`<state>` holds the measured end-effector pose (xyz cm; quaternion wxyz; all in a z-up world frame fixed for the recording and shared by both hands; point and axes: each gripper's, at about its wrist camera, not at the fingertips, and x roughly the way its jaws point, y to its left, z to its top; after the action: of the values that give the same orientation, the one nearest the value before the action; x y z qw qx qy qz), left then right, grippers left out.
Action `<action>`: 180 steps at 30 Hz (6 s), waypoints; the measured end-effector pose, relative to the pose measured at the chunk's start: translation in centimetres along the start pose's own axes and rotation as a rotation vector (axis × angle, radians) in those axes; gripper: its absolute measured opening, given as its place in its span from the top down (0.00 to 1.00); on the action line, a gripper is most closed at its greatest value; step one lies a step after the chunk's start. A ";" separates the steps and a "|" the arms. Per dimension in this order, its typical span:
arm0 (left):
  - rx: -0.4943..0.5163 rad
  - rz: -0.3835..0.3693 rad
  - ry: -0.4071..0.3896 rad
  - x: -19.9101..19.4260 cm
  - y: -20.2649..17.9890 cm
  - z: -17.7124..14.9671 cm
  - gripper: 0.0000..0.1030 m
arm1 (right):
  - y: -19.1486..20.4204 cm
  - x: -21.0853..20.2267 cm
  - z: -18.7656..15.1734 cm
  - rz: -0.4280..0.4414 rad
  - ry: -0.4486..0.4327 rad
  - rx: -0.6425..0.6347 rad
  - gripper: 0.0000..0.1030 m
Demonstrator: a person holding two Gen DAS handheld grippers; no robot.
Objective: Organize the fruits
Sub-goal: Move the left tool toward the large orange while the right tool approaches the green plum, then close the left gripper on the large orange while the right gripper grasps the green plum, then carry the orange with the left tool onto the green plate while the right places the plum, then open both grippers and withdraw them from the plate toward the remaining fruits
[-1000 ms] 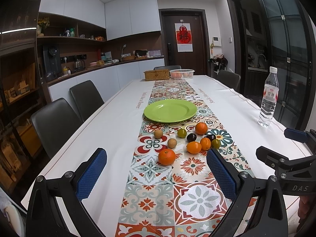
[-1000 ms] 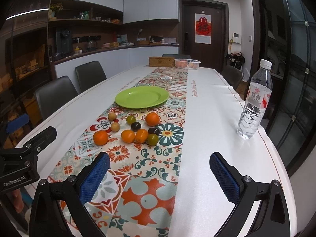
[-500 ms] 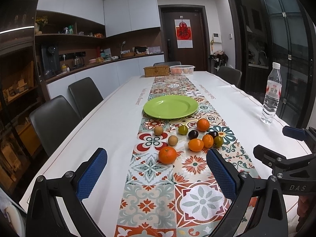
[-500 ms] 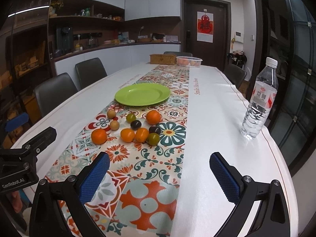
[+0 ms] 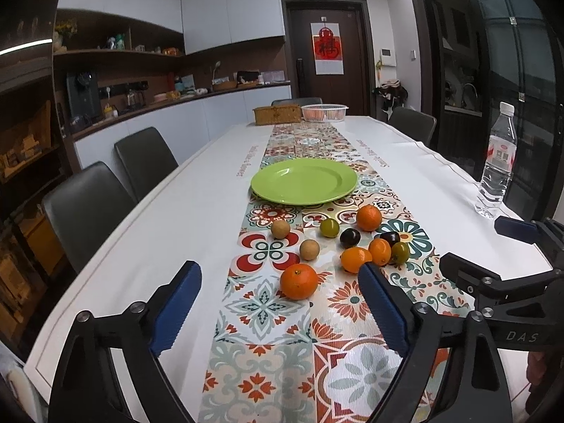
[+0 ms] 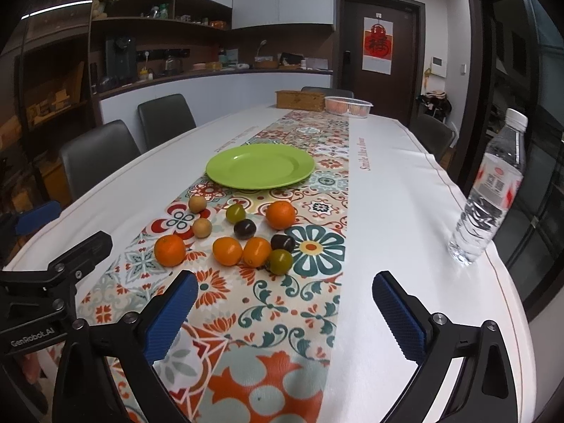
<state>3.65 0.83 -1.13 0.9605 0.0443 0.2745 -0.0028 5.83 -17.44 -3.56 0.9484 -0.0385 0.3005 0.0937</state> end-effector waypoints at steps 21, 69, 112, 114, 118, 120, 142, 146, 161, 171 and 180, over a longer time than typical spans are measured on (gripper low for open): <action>0.003 -0.036 0.167 7.5 -0.2 -0.6 0.33 | -0.4 7.3 0.5 0.057 0.162 -0.024 0.31; 0.034 -0.135 0.249 9.1 -0.6 0.7 0.61 | -0.3 9.4 1.6 0.151 0.235 -0.035 0.67; 0.071 -0.195 0.138 17.4 1.1 13.0 0.61 | -1.1 16.0 14.3 0.187 0.115 -0.070 0.67; 0.068 -0.200 0.157 18.9 1.4 13.0 0.61 | -1.0 17.2 14.7 0.186 0.128 -0.082 0.67; 0.057 -0.211 0.200 21.6 2.0 13.1 0.61 | -0.9 19.4 15.4 0.187 0.158 -0.100 0.67; 0.054 -0.215 0.219 23.0 2.1 13.1 0.61 | -0.8 20.5 15.6 0.188 0.172 -0.108 0.67; 0.068 -0.213 0.300 29.2 2.6 13.4 0.49 | -1.0 28.2 16.2 0.182 0.271 -0.106 0.66; 0.086 -0.187 0.276 27.3 2.6 13.9 0.49 | -1.2 26.9 16.3 0.177 0.253 -0.102 0.64; 0.070 -0.202 0.132 17.1 2.0 15.0 0.44 | -1.8 16.7 16.7 0.212 0.099 -0.083 0.64; 0.062 -0.213 0.047 9.9 1.2 13.7 0.37 | -2.2 9.7 15.1 0.199 0.005 -0.071 0.56; 0.080 -0.214 0.000 5.6 0.3 12.0 0.33 | -2.2 4.9 12.9 0.193 -0.044 -0.081 0.51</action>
<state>14.73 0.15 6.04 0.9522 0.0531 0.2775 -0.1163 17.47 -17.21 4.16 0.9390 -0.0456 0.2778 0.1976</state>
